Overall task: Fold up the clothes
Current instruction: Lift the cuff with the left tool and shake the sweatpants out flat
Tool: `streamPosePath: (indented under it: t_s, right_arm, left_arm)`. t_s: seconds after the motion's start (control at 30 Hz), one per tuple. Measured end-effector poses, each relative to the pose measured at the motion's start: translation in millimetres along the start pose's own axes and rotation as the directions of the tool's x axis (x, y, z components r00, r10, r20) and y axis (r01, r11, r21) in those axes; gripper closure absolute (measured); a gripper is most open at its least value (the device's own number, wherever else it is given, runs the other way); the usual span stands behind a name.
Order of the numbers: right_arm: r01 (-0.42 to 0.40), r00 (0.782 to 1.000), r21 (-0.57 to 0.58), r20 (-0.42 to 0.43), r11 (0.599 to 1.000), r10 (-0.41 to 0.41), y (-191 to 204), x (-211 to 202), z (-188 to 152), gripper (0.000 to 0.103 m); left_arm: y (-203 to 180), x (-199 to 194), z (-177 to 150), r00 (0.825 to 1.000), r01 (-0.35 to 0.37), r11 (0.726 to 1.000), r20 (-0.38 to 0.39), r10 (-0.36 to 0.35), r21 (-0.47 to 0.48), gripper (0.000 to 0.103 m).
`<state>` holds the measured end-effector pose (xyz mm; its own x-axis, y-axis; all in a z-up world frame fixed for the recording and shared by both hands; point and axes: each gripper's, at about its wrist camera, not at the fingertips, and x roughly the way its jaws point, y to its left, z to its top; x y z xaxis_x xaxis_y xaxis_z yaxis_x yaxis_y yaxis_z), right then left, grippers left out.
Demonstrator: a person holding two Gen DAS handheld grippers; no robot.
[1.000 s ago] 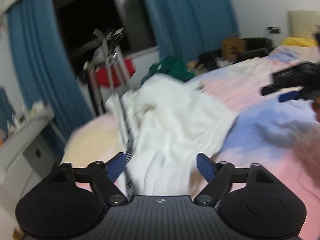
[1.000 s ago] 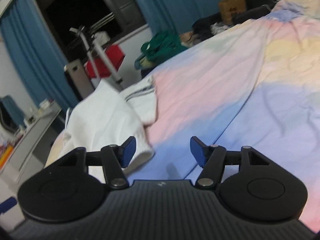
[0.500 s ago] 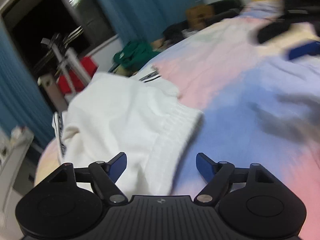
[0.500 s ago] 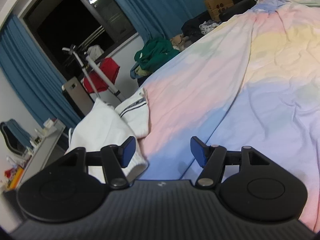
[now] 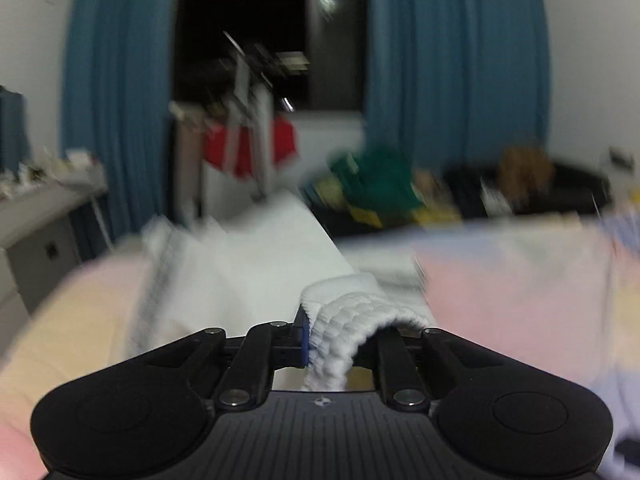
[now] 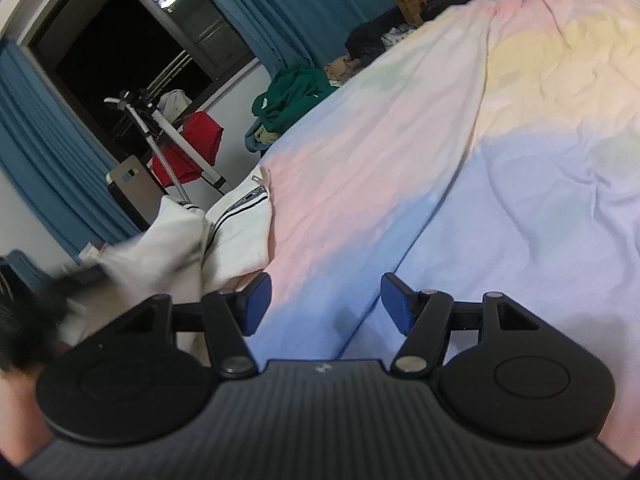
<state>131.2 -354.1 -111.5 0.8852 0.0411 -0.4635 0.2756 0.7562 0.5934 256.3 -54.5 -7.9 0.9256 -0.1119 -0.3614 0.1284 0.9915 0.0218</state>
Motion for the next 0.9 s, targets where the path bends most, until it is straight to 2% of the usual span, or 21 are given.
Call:
streamPosePath:
  t_s: [0.13,0.27,0.33,0.43,0.5,0.57,0.63,0.7,0.77,0.8,0.83,0.87,0.9]
  right_arm:
    - [0.002,1.0,-0.033,-0.007,0.999,-0.002,9.1,0.2,-3.1,0.039]
    - [0.008,1.0,-0.075,-0.012,0.997,-0.009,21.4,2.4,-6.7,0.039]
    - [0.011,1.0,-0.101,-0.018,0.995,-0.013,29.3,5.8,-9.3,0.039]
    - [0.013,0.999,-0.138,-0.028,0.99,-0.017,40.1,11.0,-14.0,0.039]
    - [0.016,0.999,-0.167,-0.034,0.986,-0.022,47.4,14.8,-17.4,0.039]
    - [0.013,0.999,-0.191,-0.043,0.982,-0.022,53.8,19.3,-20.8,0.039]
    - [0.005,0.998,-0.197,-0.056,0.98,-0.016,58.1,24.3,-23.9,0.039]
    - [-0.02,0.997,-0.2,-0.076,0.98,0.005,62.2,29.1,-27.2,0.039]
    - [-0.042,0.995,-0.218,-0.093,0.975,0.022,66.8,32.6,-30.9,0.039]
    - [-0.051,0.995,-0.225,-0.1,0.973,0.029,68.8,34.1,-32.1,0.039]
    - [-0.063,0.993,-0.225,-0.108,0.972,0.039,70.0,34.8,-32.7,0.039]
    - [-0.076,0.992,-0.222,-0.116,0.972,0.051,70.9,35.2,-33.2,0.039]
    - [-0.09,0.99,-0.22,-0.123,0.971,0.064,72.0,35.2,-33.6,0.039]
  left_arm:
    - [86.9,-30.3,59.9,0.993,-0.076,0.991,0.078,0.085,-0.11,0.092]
    - [189.1,-51.0,103.3,0.964,-0.216,0.953,0.11,0.243,-0.21,0.092]
    - [239.8,-48.4,113.5,0.937,-0.315,0.917,0.078,0.342,-0.245,0.092]
    - [303.8,-27.8,105.7,0.879,-0.455,0.852,0.018,0.476,-0.259,0.092]
    - [340.0,-11.7,89.7,0.846,-0.523,0.816,-0.03,0.533,-0.245,0.092]
    - [370.9,8.7,66.2,0.825,-0.564,0.797,-0.096,0.557,-0.215,0.092]
    - [393.4,25.0,32.8,0.824,-0.566,0.788,-0.184,0.536,-0.241,0.092]
    - [406.7,33.5,1.4,0.835,-0.547,0.784,-0.25,0.49,-0.293,0.091]
    - [412.0,34.5,-21.1,0.845,-0.529,0.783,-0.283,0.453,-0.328,0.087]
    - [413.5,28.4,-27.4,0.85,-0.523,0.783,-0.278,0.448,-0.336,0.084]
    - [415.0,22.2,-33.8,0.854,-0.517,0.784,-0.273,0.443,-0.344,0.076]
    - [416.5,16.0,-40.1,0.858,-0.51,0.785,-0.267,0.438,-0.352,0.064]
    - [417.6,9.4,-44.9,0.861,-0.506,0.787,-0.263,0.435,-0.354,0.058]
